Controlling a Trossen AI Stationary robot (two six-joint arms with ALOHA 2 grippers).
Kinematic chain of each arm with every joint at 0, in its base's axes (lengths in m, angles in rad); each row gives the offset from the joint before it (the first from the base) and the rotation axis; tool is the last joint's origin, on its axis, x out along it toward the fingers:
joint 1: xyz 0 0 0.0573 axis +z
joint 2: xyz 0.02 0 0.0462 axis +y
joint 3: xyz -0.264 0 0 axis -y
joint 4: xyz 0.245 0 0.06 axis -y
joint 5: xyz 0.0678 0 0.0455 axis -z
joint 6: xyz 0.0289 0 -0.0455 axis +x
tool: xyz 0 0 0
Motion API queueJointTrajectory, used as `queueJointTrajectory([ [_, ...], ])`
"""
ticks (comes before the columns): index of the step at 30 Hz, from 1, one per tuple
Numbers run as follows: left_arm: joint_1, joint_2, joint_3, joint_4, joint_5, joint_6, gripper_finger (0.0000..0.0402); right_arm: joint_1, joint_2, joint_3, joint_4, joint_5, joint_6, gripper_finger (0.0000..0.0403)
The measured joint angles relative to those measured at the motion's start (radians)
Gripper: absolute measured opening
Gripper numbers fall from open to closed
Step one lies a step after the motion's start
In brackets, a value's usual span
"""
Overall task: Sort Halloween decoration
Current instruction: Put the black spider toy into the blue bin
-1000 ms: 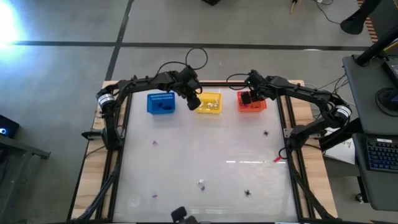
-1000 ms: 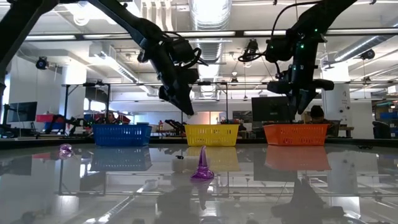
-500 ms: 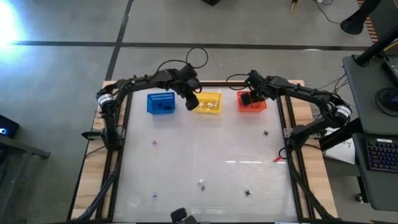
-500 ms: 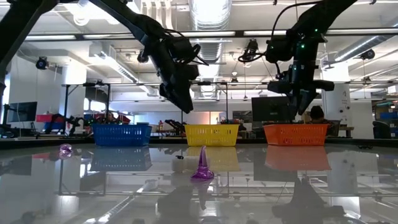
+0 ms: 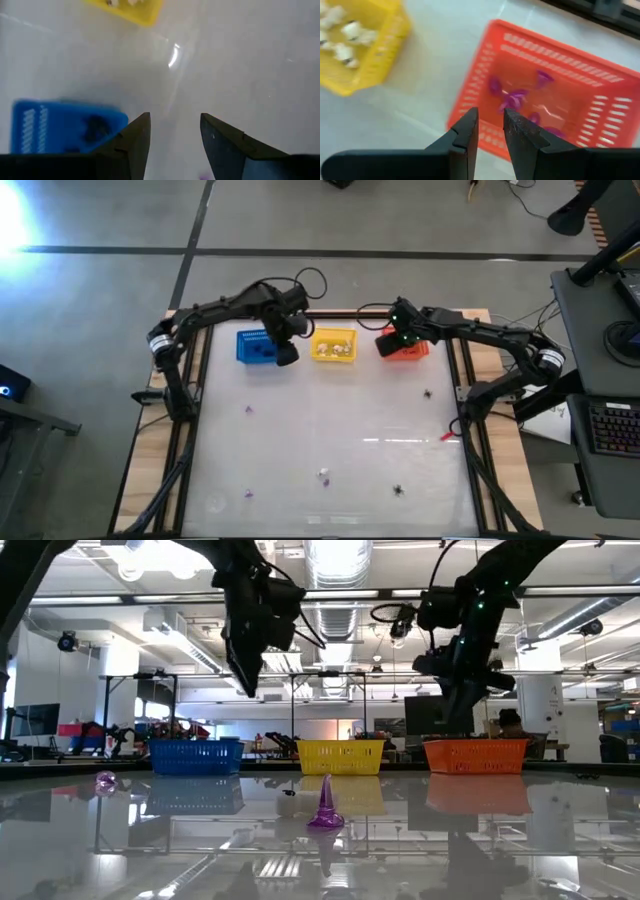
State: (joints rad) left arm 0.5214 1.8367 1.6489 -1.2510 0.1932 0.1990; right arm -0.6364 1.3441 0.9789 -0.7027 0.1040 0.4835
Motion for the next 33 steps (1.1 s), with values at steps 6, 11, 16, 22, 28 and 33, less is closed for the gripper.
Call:
queueJointTrajectory([
  [6,-0.052,-0.115,-0.117,-0.007,0.0,-0.046,0.015,0.104,-0.002,0.016,0.017,-0.001,-0.031,0.0082],
  [11,-0.087,-0.251,-0.257,0.027,-0.001,-0.129,0.015,0.185,-0.002,0.016,-0.091,-0.001,-0.027,0.0082],
  [16,-0.104,-0.391,-0.393,0.1,-0.001,-0.213,0.015,0.233,-0.002,0.016,-0.312,0.002,0.127,0.0082],
  [22,-0.104,-0.524,-0.487,0.123,-0.012,-0.274,0.015,0.32,-0.002,0.016,-0.427,-0.037,0.331,0.0082],
  [28,-0.104,-0.616,-0.528,0.124,-0.027,-0.289,0.015,0.481,-0.002,0.016,-0.42,-0.181,0.543,0.0082],
  [33,-0.104,-0.669,-0.534,0.123,-0.027,-0.25,0.015,0.679,-0.002,0.016,-0.411,-0.233,0.761,0.0082],
])
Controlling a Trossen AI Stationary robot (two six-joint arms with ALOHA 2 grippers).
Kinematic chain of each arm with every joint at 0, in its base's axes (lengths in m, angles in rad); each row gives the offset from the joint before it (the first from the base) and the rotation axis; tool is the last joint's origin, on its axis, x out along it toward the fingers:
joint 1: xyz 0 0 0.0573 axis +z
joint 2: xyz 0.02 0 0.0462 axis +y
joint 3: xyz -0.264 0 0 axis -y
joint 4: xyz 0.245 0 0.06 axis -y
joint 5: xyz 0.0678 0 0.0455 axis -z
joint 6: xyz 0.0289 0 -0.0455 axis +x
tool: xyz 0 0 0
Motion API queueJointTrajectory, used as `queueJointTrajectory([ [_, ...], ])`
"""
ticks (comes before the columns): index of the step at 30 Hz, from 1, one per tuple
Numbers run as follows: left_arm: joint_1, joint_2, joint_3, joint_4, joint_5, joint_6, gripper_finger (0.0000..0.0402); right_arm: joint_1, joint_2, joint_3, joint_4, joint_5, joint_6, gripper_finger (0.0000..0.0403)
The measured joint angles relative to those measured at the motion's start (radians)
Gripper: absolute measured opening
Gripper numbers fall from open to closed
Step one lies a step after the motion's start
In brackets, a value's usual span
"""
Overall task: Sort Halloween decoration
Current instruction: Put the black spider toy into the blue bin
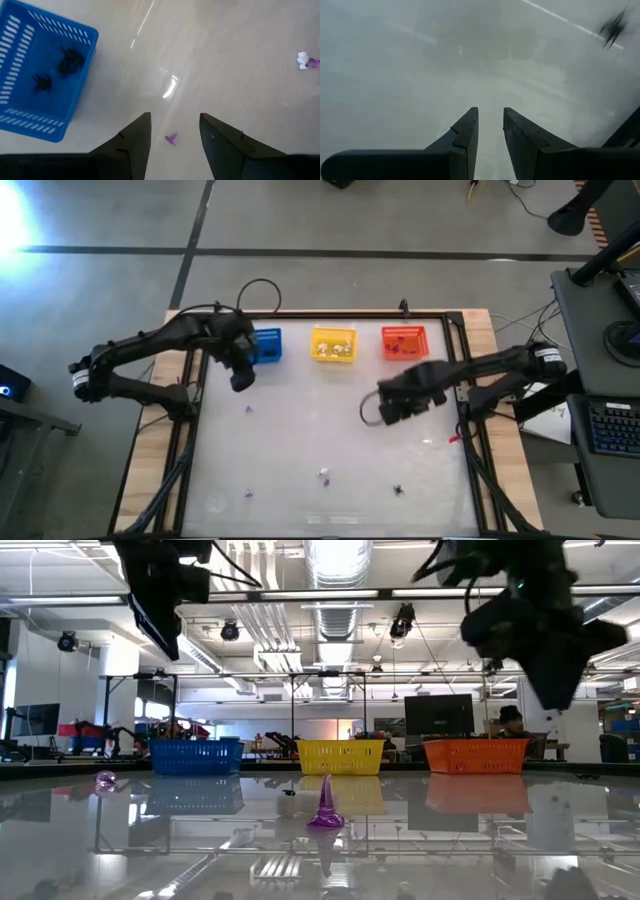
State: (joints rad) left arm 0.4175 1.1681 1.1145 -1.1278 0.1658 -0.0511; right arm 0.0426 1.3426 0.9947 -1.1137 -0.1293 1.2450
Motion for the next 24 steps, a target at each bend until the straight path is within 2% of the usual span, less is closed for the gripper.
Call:
queueJointTrajectory([
  [8,0.0,-0.032,-0.001,0.004,-0.001,0.076,0.015,0.314,0.0,0.0,0.151,0.005,0.387,0.0082],
  [13,0.0,-0.027,-0.003,0.007,-0.001,0.102,0.015,0.485,0.0,0.0,0.31,0.116,0.588,0.0082],
  [17,0.0,-0.026,-0.005,0.006,-0.001,0.115,0.015,0.571,0.019,0.0,0.353,0.199,0.683,0.0082],
  [20,0.0,-0.028,-0.005,0.005,-0.001,0.129,0.015,0.6,0.068,0.0,0.368,0.171,0.701,0.0087],
  [24,0.0,-0.031,-0.005,0.001,0.0,0.129,0.015,0.612,0.157,0.0,0.423,0.059,0.656,0.0113],
])
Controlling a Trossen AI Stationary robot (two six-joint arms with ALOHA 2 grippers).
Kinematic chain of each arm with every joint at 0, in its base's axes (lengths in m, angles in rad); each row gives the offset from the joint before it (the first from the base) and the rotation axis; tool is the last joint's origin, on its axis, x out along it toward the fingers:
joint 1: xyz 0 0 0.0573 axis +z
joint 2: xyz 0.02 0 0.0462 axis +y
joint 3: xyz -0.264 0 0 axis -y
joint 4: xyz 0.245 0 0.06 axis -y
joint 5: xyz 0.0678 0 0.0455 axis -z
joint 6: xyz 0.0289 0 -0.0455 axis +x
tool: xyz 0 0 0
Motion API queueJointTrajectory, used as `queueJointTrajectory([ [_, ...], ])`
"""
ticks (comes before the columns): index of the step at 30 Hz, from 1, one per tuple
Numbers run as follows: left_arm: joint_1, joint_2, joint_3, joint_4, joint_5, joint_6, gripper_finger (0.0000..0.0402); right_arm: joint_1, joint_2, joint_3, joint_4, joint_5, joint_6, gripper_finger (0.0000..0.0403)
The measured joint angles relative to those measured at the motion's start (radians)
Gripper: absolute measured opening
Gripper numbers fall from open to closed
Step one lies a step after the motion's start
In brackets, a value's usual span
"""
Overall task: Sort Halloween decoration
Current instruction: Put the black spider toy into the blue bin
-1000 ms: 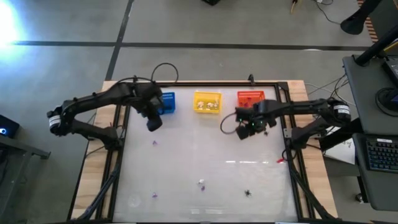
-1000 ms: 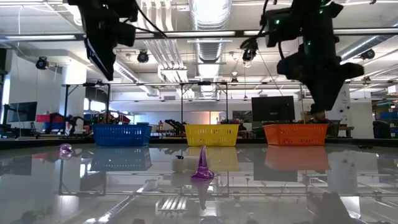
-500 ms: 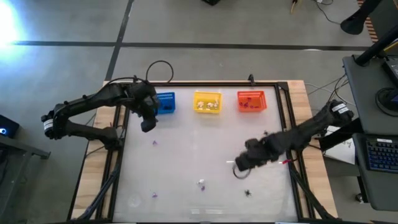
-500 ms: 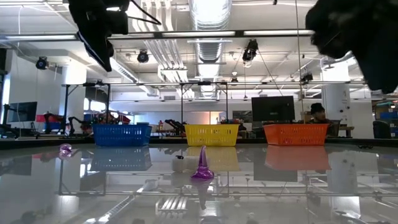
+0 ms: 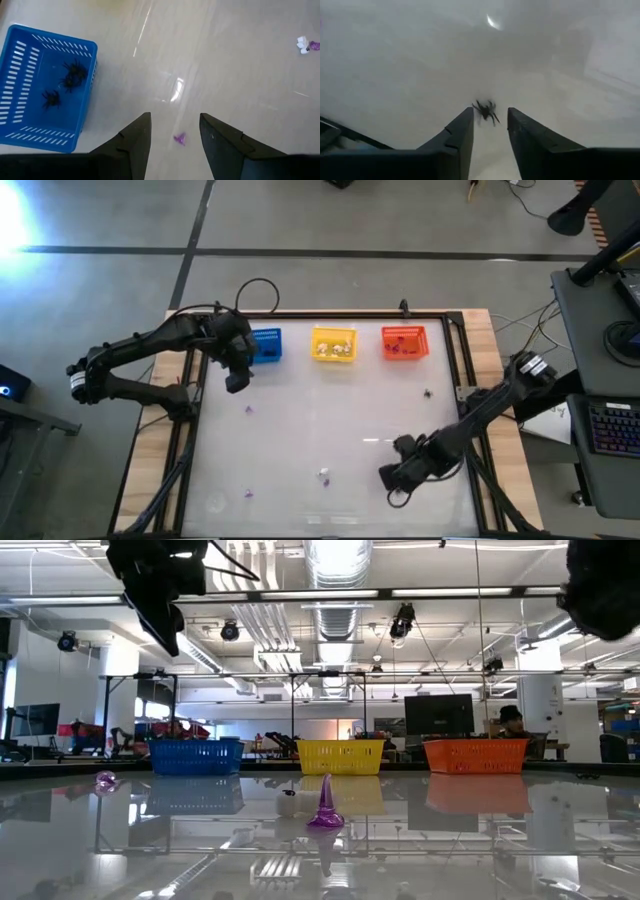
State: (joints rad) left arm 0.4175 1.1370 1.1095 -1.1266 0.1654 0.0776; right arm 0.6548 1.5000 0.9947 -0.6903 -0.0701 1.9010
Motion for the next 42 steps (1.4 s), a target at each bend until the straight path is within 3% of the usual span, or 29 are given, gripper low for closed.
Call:
queueJointTrajectory([
  [3,0.0,-0.001,0.0,-0.013,0.0,0.0,0.015,0.0,0.071,-0.001,0.034,-0.065,-0.038,0.0135],
  [9,0.0,-0.003,0.0,-0.02,0.0,0.0,0.015,0.0,0.177,0.009,0.181,-0.069,-0.043,0.0156],
  [21,0.0,-0.002,0.0,-0.019,0.001,-0.004,0.015,0.008,0.33,0.154,0.066,-0.166,-0.055,0.0154],
  [26,0.0,-0.002,0.0,-0.019,0.001,-0.005,0.015,0.008,0.334,0.182,0.016,-0.176,-0.055,0.0126],
  [35,0.0,-0.007,-0.035,-0.03,0.002,-0.012,0.015,0.011,0.332,0.171,-0.002,-0.208,0.011,0.0018],
  [42,0.0,-0.01,-0.048,-0.042,0.002,-0.012,0.015,0.012,0.323,0.179,-0.016,-0.208,0.025,0.0009],
])
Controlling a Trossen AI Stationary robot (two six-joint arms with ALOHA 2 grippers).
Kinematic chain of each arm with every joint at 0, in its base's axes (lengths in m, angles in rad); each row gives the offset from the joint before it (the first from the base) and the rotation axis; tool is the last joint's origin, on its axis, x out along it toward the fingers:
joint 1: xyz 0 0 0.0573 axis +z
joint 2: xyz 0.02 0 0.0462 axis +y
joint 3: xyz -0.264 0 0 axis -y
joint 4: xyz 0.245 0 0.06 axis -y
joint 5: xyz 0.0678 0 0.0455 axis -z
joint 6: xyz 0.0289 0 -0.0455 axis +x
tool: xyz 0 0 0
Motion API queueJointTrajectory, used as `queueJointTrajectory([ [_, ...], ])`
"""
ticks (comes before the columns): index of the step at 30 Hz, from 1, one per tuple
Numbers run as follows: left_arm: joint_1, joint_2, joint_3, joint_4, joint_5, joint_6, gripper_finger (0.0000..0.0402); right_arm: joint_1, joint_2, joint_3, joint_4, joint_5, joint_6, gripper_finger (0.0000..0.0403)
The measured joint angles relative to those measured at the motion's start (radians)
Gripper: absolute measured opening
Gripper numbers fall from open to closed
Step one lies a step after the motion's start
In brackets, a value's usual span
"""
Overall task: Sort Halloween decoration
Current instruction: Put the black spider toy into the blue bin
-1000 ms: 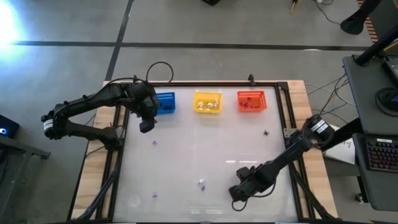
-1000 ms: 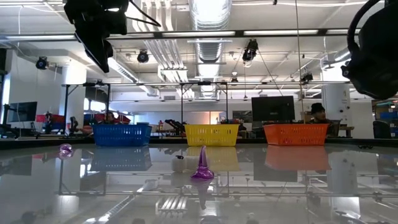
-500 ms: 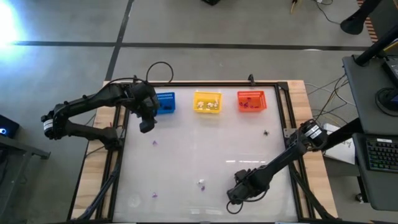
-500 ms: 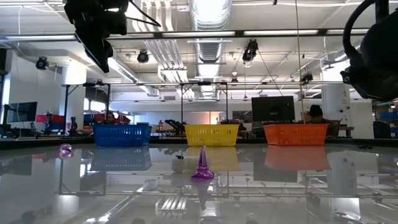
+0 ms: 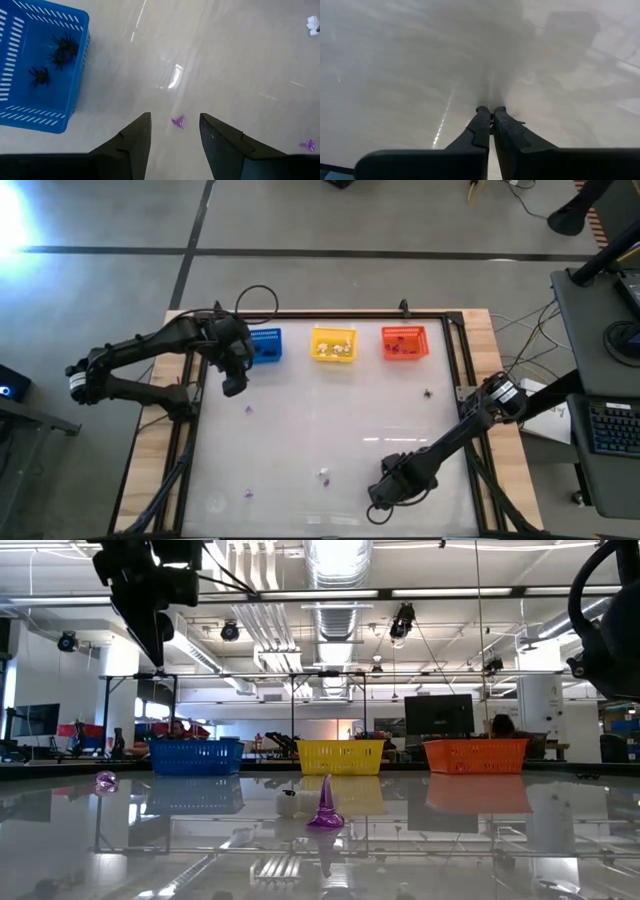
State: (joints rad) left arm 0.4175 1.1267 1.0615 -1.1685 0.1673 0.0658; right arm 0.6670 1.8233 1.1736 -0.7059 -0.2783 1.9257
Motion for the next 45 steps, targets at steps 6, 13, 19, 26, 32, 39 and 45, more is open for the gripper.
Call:
queueJointTrajectory([
  [6,0.0,-0.016,0.0,0.001,0.0,0.001,0.015,0.001,-0.003,0.054,-0.045,0.002,0.004,0.0008],
  [13,0.0,-0.023,0.0,0.001,0.0,0.001,0.015,0.007,-0.006,0.166,-0.254,0.018,-0.019,0.0008],
  [19,0.0,-0.022,0.0,0.002,0.0,0.0,0.015,0.012,-0.008,0.194,-0.319,0.037,-0.051,0.0009],
  [26,0.0,-0.029,0.0,0.002,0.0,0.0,0.015,0.023,0.006,0.191,-0.296,0.043,-0.053,0.0029],
  [32,0.0,-0.033,0.0,0.001,0.0,0.002,0.015,0.023,0.006,0.191,-0.28,0.05,-0.117,0.0069],
  [39,0.0,-0.034,0.0,0.0,0.0,0.003,0.015,0.027,0.006,0.137,-0.203,0.068,-0.253,0.01],
  [45,0.0,-0.034,0.0,-0.009,0.0,0.003,0.015,0.034,0.011,0.076,-0.084,0.034,-0.252,0.0118],
])
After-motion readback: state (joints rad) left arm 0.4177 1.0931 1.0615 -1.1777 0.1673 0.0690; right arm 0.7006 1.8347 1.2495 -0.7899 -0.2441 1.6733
